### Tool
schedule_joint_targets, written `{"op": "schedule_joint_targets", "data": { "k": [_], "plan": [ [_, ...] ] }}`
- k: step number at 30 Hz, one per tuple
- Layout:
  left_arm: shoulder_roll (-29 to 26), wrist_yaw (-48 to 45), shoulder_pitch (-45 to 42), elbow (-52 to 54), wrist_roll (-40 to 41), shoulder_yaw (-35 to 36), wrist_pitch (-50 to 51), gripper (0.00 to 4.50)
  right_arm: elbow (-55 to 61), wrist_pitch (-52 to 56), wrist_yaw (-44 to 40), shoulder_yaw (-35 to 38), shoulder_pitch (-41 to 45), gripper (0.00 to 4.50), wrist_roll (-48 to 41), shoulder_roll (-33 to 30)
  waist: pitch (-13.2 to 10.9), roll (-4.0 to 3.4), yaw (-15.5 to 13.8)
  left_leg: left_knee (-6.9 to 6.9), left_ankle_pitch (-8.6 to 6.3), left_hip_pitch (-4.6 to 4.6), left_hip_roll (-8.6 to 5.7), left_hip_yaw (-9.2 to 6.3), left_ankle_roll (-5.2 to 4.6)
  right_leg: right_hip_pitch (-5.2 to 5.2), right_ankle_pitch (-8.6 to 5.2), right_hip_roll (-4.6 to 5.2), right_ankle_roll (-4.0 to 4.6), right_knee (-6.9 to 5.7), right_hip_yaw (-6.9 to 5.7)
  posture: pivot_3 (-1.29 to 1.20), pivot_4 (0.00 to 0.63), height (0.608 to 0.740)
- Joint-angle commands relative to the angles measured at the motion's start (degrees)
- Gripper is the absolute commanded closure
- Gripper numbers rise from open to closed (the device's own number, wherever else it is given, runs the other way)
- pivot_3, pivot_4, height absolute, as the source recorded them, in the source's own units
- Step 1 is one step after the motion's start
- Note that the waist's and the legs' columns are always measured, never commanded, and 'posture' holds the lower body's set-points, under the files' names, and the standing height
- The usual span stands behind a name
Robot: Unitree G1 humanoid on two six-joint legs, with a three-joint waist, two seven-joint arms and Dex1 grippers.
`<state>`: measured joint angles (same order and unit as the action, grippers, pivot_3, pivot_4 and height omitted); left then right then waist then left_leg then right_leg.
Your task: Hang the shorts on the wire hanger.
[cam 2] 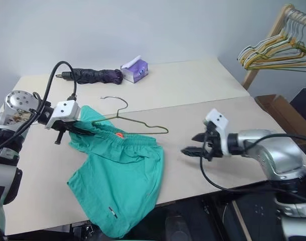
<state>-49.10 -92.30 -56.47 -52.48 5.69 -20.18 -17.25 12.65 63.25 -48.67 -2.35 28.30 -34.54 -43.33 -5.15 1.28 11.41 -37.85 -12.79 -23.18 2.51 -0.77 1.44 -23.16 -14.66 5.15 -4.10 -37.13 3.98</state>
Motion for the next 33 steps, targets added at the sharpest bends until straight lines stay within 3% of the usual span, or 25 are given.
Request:
{"op": "schedule_joint_targets", "data": {
  "k": [1, 8, 15, 18, 29, 33],
  "plan": [
    [-0.25, -0.20, -1.23, 0.69, 0.60, 2.03, 0.20, 4.42, -0.79, 4.65, 7.80, -3.37, 2.49, 0.03, 1.99, 6.19, 0.00, 0.00, 0.12, 0.00, 0.00, -0.01, 0.00, -0.01, 0.00, -0.01, 0.00, 0.00, 0.01, -0.02, 0.00, -0.18, 0.063, 0.740],
    [-0.17, -0.20, -0.36, 1.50, 1.05, 2.68, 1.04, 4.42, -8.72, 4.89, 17.76, -8.28, 7.11, 0.03, 8.53, 17.60, 0.00, -0.01, 0.47, 0.01, 0.00, -0.19, -0.05, -0.08, 0.00, -0.11, 0.02, 0.04, 0.05, 0.01, -0.01, -0.17, 0.070, 0.740],
    [-0.14, -0.20, -0.04, 1.77, 1.01, 3.02, 1.61, 4.42, -13.40, 1.99, 18.56, -12.42, 9.36, 0.03, 12.15, 23.47, 0.00, -0.01, 0.67, 0.01, 0.00, -0.11, -0.05, -0.12, -0.01, -0.05, 0.03, 0.02, 0.06, -0.04, -0.03, -0.17, 0.075, 0.740],
    [-0.05, -0.20, 0.05, 1.82, 1.03, 3.19, 1.75, 4.42, -15.60, -0.19, 18.81, -14.21, 9.78, 0.64, 14.41, 25.27, 0.00, -0.01, 1.18, 0.01, 0.00, -0.06, -0.04, -0.14, -0.01, -0.05, 0.04, -0.01, 0.07, -0.07, -0.03, -0.17, 0.075, 0.740],
    [-0.15, -0.20, 0.45, 1.63, 0.32, 3.73, 1.41, 4.42, -7.33, -2.78, 11.71, -22.41, 8.50, 4.38, 17.48, 19.32, 0.00, -0.01, 1.91, 0.01, 0.00, -0.11, -0.05, -0.26, -0.01, -0.06, 0.03, -0.01, 0.06, -0.06, -0.06, -0.17, 0.069, 0.740],
    [0.00, -0.20, 0.84, 1.98, 0.38, 3.94, 1.38, 4.42, -7.61, -2.86, 12.04, -21.32, 8.73, 4.48, 17.98, 19.63, 0.00, -0.01, 1.90, 0.01, 0.00, -0.10, -0.05, -0.27, -0.01, -0.05, 0.03, -0.02, 0.06, -0.07, -0.07, -0.16, 0.064, 0.740]
  ]
}}
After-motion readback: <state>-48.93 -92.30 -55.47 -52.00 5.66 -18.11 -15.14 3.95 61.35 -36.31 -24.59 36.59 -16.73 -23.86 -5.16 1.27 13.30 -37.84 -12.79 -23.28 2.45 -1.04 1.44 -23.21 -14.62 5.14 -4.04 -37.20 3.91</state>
